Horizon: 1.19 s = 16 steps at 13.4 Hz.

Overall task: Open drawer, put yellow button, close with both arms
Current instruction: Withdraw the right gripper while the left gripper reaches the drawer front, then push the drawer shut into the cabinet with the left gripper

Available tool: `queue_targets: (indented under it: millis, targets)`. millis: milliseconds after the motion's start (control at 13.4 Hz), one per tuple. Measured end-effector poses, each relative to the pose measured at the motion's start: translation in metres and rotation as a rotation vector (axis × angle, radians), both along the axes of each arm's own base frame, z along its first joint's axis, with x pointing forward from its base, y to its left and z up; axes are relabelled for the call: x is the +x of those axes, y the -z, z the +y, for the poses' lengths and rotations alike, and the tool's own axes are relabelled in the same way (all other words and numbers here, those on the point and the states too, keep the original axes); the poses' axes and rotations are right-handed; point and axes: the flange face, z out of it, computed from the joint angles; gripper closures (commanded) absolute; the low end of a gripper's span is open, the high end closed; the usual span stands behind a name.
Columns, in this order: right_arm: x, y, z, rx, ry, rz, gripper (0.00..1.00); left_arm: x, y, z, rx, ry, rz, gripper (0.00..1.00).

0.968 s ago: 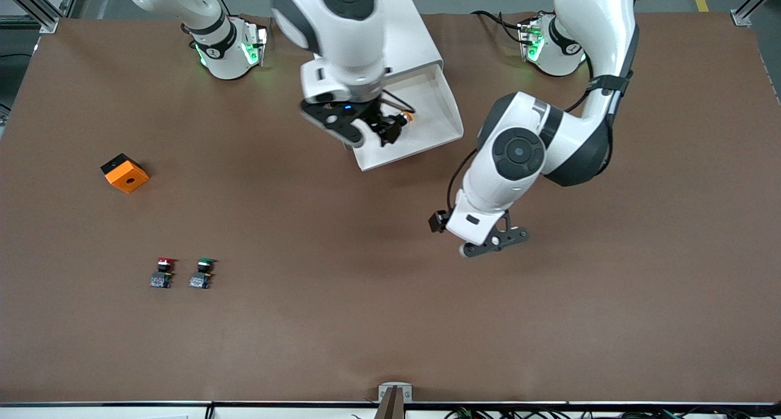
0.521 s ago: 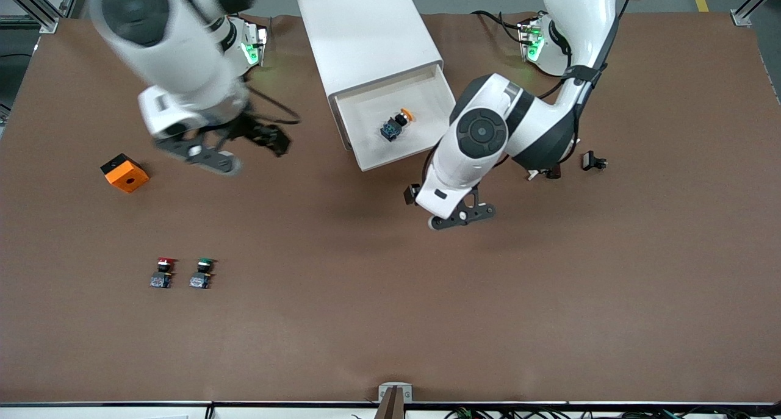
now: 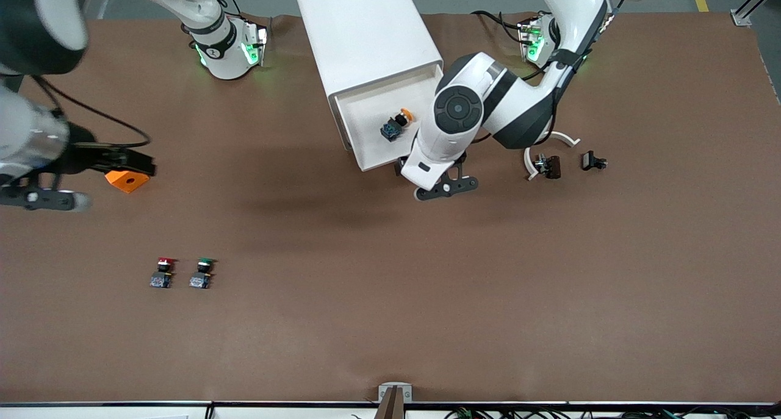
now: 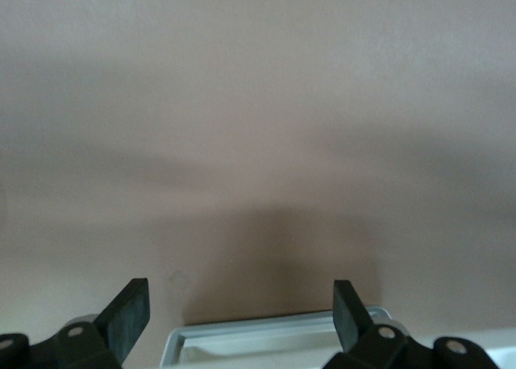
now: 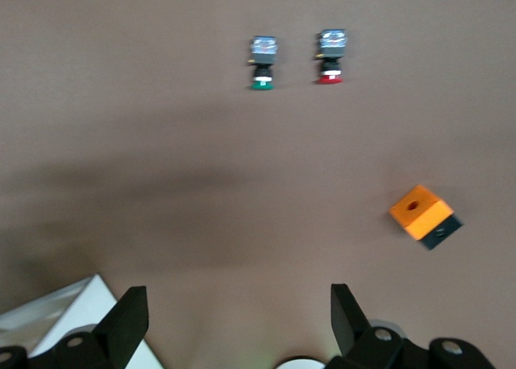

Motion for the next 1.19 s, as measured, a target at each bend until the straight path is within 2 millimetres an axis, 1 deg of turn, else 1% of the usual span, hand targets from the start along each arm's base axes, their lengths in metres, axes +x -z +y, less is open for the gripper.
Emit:
queue_targets:
  millis: [74,149,223,372,670,819,1191]
  targets:
    - [0.0,0.0,-0.024,0.012,-0.022,0.001,0.0,-0.005,0.001,-0.005,0.003,0.003,0.003,0.0]
    - [-0.002,0.001,-0.043,0.022,-0.039,0.005,0.0,-0.011,0.003,-0.01,0.006,0.009,0.006,0.0]
    - [-0.004,0.002,-0.058,0.027,-0.045,0.016,0.0,-0.016,0.005,-0.014,0.009,0.015,0.009,0.0]
    - [-0.008,0.007,-0.074,0.007,-0.047,0.045,0.0,-0.022,0.007,-0.019,0.012,0.027,0.012,0.0]
    - [-0.009,0.014,-0.076,-0.018,-0.074,0.067,0.0,-0.039,0.006,-0.034,0.012,0.06,0.013,0.0]
    - [-0.009,0.015,-0.076,-0.019,-0.078,0.069,0.0,-0.053,0.006,-0.046,0.012,0.07,0.025,0.0]
    - [-0.009,0.014,-0.077,-0.021,-0.079,0.066,0.0,-0.087,0.005,-0.071,-0.002,0.029,0.102,0.0]
